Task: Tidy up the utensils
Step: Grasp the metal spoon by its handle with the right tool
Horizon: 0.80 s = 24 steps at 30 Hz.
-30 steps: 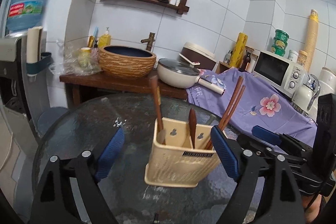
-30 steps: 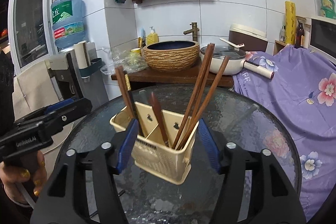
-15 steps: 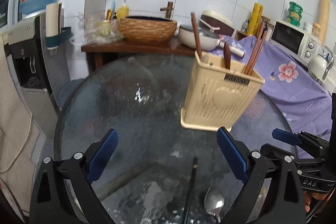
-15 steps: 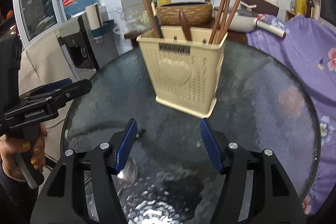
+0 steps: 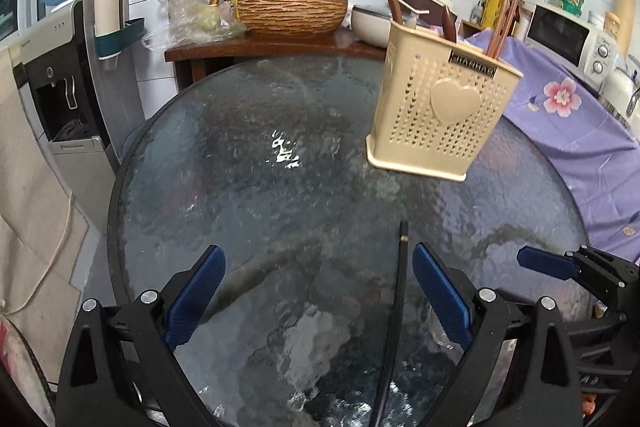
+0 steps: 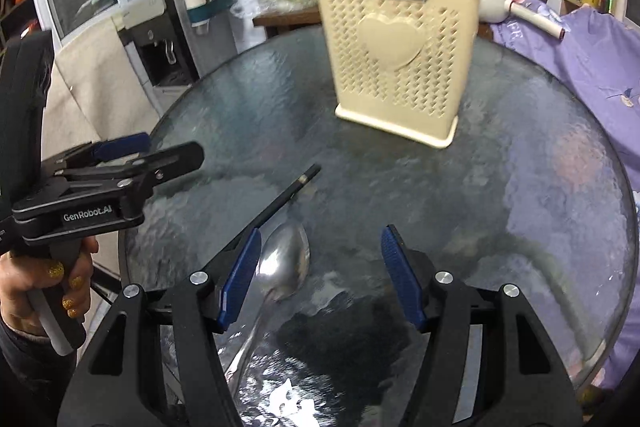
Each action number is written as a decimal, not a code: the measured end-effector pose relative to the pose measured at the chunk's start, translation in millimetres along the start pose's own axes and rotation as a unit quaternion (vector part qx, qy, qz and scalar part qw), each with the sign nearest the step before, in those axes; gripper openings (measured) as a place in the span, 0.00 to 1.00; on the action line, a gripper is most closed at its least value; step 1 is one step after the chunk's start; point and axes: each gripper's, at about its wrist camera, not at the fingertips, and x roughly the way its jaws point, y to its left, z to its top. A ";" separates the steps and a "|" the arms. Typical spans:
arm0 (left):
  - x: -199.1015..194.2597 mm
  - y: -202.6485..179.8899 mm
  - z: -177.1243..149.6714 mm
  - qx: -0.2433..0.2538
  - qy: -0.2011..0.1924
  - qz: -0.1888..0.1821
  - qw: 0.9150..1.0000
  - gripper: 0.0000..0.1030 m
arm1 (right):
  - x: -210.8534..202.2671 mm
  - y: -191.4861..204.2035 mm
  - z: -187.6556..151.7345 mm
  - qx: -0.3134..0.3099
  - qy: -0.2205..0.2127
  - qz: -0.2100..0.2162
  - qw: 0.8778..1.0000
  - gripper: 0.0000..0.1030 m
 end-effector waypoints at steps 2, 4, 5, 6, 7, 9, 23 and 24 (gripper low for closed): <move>0.0 0.3 -4.5 0.006 0.001 0.011 1.000 0.88 | 7.2 7.3 -5.2 -0.004 0.011 0.001 1.000 0.61; -0.5 2.1 -8.0 0.004 0.003 0.016 1.000 0.86 | 13.9 13.4 -10.0 -0.010 0.020 -0.001 1.000 0.61; -0.1 4.0 -9.1 0.001 0.005 0.015 1.000 0.85 | 17.2 16.6 -11.7 -0.013 0.024 -0.003 1.000 0.61; -0.2 5.2 -10.4 -0.002 0.007 0.014 1.000 0.84 | 21.0 20.8 -13.8 -0.016 0.029 -0.006 0.999 0.61; 0.3 6.9 -12.5 -0.005 0.009 0.016 1.000 0.84 | 24.4 24.4 -15.4 -0.019 0.034 -0.008 0.999 0.61; 1.8 7.9 -16.7 -0.004 0.012 0.023 1.000 0.83 | 30.3 28.6 -17.9 -0.020 0.041 -0.014 0.999 0.61; 4.4 10.0 -20.9 -0.001 0.025 0.018 1.000 0.81 | 44.2 23.1 -14.0 0.001 0.039 -0.027 0.999 0.35; 4.7 8.3 -20.7 0.001 0.026 0.016 1.000 0.81 | 44.1 21.8 -13.7 0.000 0.038 -0.026 0.999 0.34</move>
